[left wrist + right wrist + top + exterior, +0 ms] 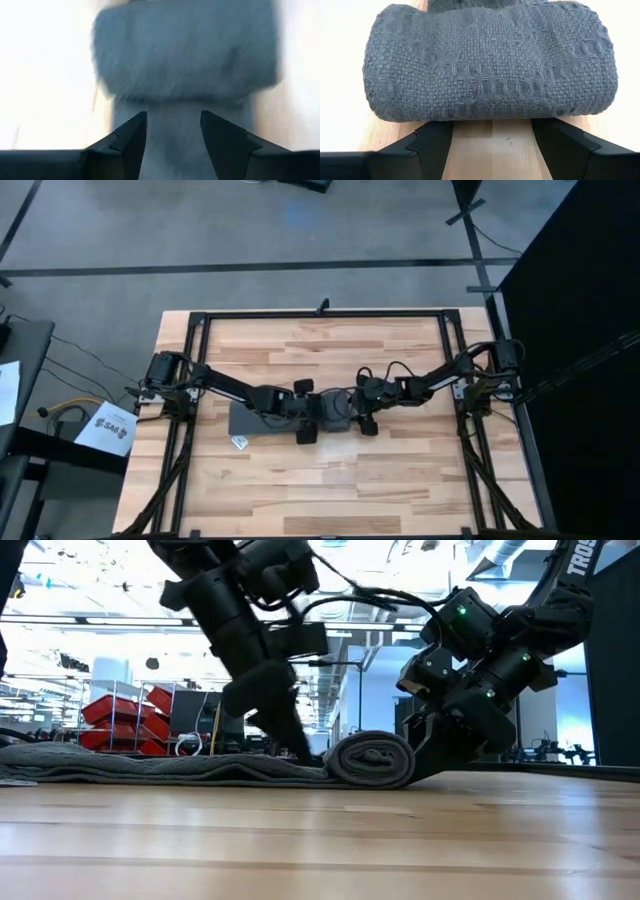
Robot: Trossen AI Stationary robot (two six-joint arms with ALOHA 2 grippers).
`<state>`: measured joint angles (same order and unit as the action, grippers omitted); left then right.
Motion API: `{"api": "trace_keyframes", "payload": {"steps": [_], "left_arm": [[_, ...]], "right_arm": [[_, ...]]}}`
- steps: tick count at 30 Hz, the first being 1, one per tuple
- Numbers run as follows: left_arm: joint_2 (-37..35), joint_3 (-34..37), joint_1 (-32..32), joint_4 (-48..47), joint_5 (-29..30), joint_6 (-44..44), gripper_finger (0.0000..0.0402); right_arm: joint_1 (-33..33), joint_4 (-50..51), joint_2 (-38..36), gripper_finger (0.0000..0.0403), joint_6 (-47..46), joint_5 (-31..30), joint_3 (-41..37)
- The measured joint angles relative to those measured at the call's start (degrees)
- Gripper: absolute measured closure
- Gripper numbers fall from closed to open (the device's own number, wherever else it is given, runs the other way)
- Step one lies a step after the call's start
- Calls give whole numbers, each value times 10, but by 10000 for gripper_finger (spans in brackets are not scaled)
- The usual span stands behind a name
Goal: Roll towel
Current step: Roll the gray towel
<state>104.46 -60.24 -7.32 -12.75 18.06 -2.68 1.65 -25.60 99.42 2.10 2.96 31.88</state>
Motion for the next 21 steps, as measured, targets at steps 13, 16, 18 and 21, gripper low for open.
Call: {"api": "trace_keyframes", "payload": {"steps": [13, 16, 18, 21], "left_arm": [[23, 87, 13, 135, -15, -47, 228], [23, 87, 13, 133, -16, -47, 228], [23, 87, 13, 130, -17, -47, 228], [24, 87, 13, 127, -18, -47, 228]], "right_arm": [[0, -4, 3, 145, -2, 1, 0], [0, -4, 1, 145, -2, 1, 0], [3, -3, 0, 145, -2, 2, 0], [5, -3, 0, 145, -2, 4, 4]]}}
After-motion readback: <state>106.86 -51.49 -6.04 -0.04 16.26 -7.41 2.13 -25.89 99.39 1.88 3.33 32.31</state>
